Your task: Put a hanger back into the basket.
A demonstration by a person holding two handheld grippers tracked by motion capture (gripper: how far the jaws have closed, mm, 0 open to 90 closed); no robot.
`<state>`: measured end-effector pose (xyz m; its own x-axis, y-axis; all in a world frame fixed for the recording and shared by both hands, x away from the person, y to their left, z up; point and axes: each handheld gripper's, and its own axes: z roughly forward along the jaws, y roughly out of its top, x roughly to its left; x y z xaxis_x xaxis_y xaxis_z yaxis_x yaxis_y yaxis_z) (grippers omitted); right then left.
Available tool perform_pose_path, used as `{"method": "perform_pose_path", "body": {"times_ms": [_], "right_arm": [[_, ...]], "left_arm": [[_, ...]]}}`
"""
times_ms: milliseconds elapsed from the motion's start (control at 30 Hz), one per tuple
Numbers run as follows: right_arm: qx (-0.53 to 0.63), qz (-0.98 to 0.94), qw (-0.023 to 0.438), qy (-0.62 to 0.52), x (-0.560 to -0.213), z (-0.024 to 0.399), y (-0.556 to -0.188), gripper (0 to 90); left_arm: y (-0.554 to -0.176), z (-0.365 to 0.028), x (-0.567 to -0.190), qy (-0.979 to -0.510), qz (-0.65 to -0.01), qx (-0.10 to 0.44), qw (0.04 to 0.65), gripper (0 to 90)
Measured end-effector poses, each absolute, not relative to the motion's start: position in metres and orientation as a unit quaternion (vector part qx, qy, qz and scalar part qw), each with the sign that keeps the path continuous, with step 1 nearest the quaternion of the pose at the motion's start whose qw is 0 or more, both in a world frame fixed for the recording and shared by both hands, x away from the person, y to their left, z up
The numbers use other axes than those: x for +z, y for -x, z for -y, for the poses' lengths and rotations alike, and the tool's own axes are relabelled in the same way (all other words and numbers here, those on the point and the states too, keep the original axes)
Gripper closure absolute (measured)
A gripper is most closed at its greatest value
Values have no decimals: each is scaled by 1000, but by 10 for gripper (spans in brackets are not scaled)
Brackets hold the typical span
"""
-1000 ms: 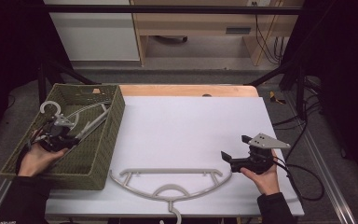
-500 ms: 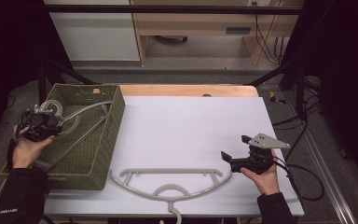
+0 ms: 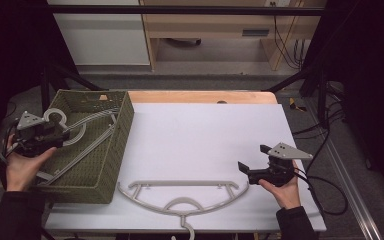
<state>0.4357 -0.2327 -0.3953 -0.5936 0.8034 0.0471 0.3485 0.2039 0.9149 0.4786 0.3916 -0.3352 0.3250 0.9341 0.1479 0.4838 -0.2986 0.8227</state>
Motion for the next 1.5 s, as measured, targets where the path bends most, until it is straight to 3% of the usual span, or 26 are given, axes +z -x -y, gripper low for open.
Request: {"method": "perform_pose_path", "body": {"times_ms": [100, 300, 633, 767, 1000, 1500], "right_arm": [[498, -741, 230, -386, -394, 234, -435, 20], [499, -741, 231, -386, -393, 234, -435, 20], [495, -753, 221, -373, -393, 229, -433, 21], [490, -768, 206, -357, -393, 222, -431, 20], [476, -799, 170, -326, -396, 204, -425, 41], [439, -855, 102, -258, -417, 161, -415, 102]], "left_arm": [[-469, -375, -329, -736, -457, 326, 379, 299], [-451, -329, -327, -747, -398, 308, 435, 173], [-430, -275, -338, -771, -324, 262, 482, 131], [-424, -254, -351, -788, -301, 224, 488, 134], [-415, -224, -368, -813, -267, 207, 473, 133], [-412, -201, -400, -839, -246, 174, 453, 126]]}}
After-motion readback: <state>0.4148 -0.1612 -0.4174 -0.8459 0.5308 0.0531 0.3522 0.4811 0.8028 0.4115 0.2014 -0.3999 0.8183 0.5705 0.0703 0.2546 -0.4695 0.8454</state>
